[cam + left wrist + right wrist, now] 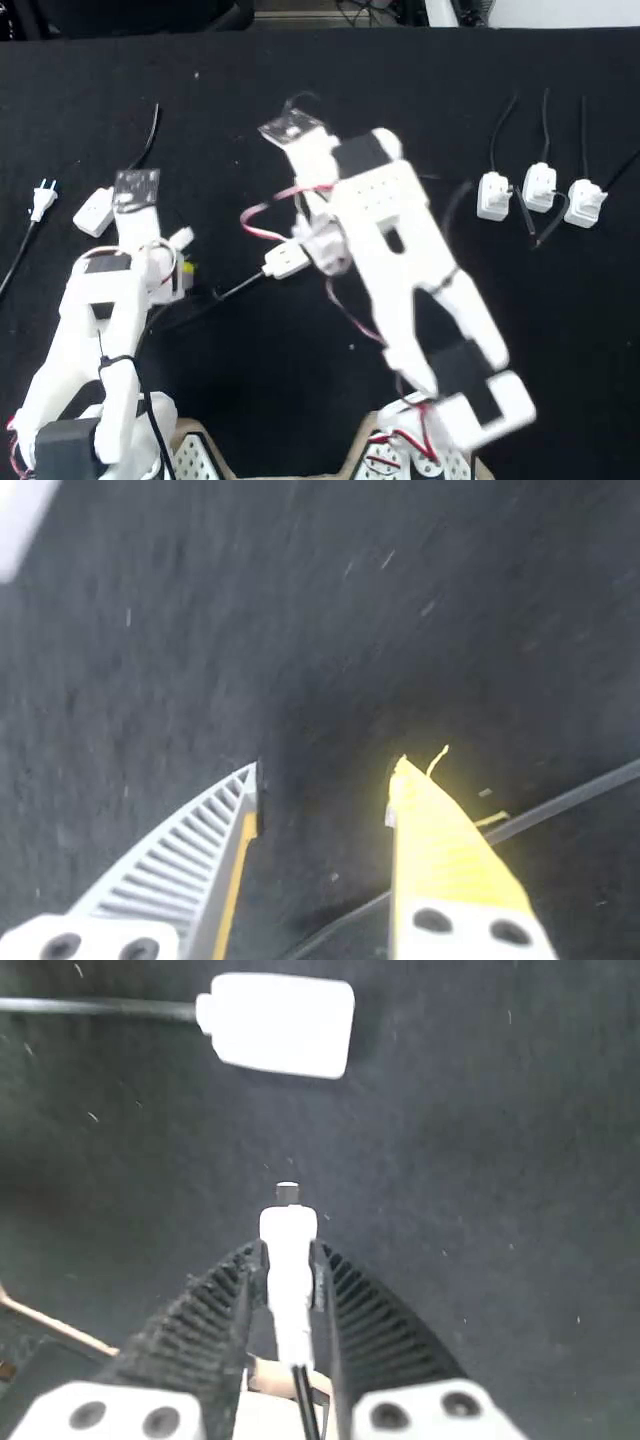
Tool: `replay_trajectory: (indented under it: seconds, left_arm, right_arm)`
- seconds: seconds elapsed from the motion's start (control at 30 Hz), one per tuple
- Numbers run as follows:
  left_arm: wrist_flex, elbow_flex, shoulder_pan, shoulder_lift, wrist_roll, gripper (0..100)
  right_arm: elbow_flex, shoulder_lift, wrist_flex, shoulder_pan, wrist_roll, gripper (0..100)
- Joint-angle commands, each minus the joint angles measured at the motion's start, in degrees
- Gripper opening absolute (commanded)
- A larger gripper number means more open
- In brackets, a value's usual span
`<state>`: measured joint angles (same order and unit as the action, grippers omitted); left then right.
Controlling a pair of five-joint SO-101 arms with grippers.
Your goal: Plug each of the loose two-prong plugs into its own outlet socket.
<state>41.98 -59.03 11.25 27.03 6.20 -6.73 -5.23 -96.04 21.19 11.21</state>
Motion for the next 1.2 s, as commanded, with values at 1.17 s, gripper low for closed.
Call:
replay_trajectory:
  seconds: [1.17]
  left_arm:
    - [-7.03,9.01,-32.57,-6.51,-0.18,21]
  right_arm:
    - [-28.70,-32.57,1.32,-29.80,18.73,1.1]
